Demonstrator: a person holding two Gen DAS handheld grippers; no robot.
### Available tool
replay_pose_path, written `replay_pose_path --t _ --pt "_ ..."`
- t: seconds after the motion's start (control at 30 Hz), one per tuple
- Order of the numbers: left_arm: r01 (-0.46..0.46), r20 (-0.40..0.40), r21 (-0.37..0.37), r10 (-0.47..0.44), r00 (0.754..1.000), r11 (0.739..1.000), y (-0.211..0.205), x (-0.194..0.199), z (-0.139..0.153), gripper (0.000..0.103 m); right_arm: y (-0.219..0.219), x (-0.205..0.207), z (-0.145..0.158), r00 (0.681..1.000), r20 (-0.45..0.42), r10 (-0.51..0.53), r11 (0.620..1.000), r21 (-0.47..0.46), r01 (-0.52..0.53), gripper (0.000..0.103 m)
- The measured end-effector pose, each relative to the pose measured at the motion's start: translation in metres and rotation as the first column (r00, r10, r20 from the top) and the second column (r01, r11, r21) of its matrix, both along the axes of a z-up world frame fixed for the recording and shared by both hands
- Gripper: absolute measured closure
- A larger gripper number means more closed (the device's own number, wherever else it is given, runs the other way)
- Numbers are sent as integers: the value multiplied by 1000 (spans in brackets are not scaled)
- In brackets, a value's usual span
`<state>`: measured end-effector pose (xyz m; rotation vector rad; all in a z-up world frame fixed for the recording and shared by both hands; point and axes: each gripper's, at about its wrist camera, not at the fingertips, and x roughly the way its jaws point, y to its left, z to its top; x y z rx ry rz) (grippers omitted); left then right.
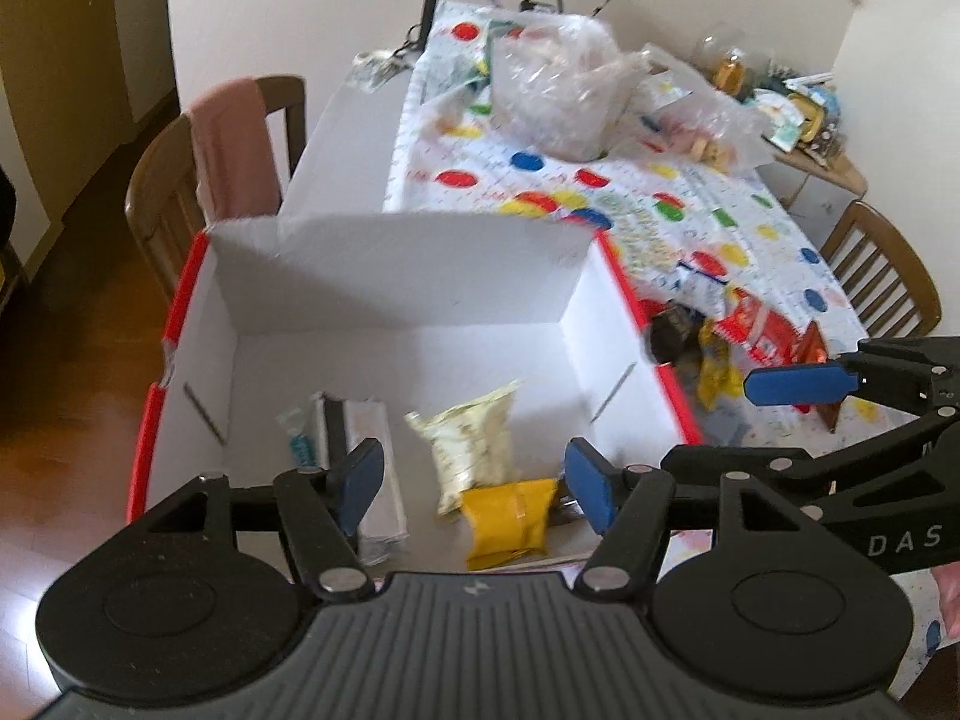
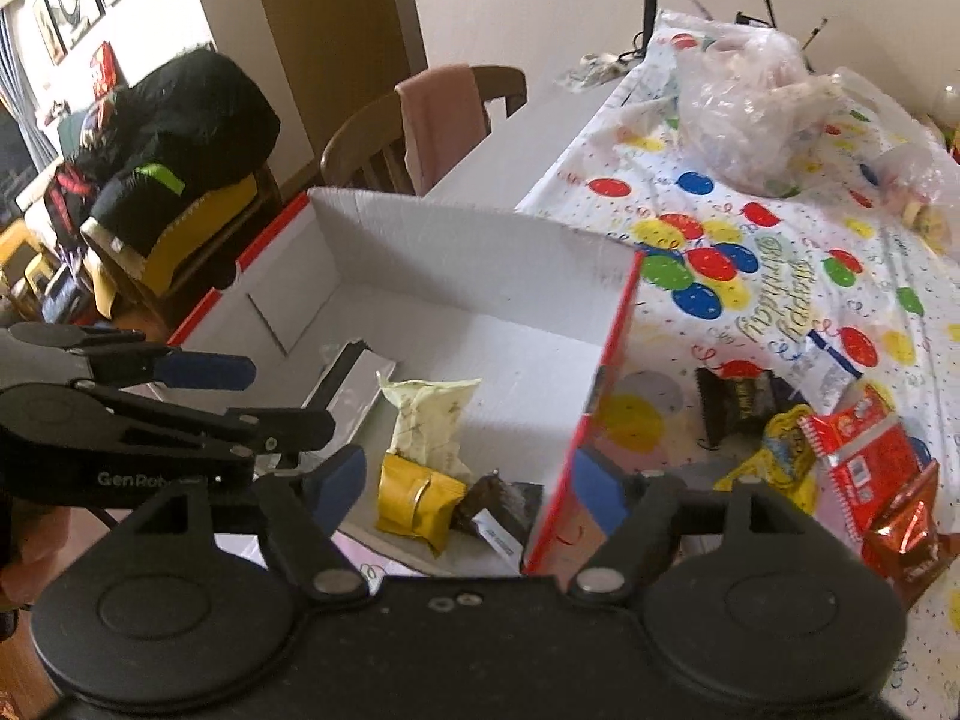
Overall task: Organize snacks
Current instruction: 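Move both tools back toward the snack pile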
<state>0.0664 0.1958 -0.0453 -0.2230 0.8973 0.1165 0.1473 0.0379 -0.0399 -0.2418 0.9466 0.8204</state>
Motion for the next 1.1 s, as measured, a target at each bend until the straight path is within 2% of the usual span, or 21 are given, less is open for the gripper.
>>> replay_pose_path --t 0.1,0.3,0.4,0.57,0.77,0.83,1.1 --pt "12 27 4 -12 1000 1000 -14 1 8 31 -16 1 8 1000 -3 -12 1000 25 13 25" --pt "58 65 -11 -57 996 998 -51 10 19 30 -55 3 22 999 8 -41 996 82 40 18" --pt "81 82 -11 -80 993 997 -73 16 24 26 -78 6 27 998 17 -58 993 106 56 17" --pt "107 95 -14 -106 990 994 -107 27 25 26 -117 16 30 994 21 -105 987 123 102 15" --pt "121 113 -4 -120 986 993 -147 42 19 22 -166 29 27 989 31 -146 982 130 140 11" --pt "128 113 -5 -127 986 992 -159 50 15 20 -182 34 25 987 38 -155 980 130 149 1" --pt "189 53 -13 -188 981 982 -196 84 -9 20 -237 60 13 982 69 -177 982 85 171 0"
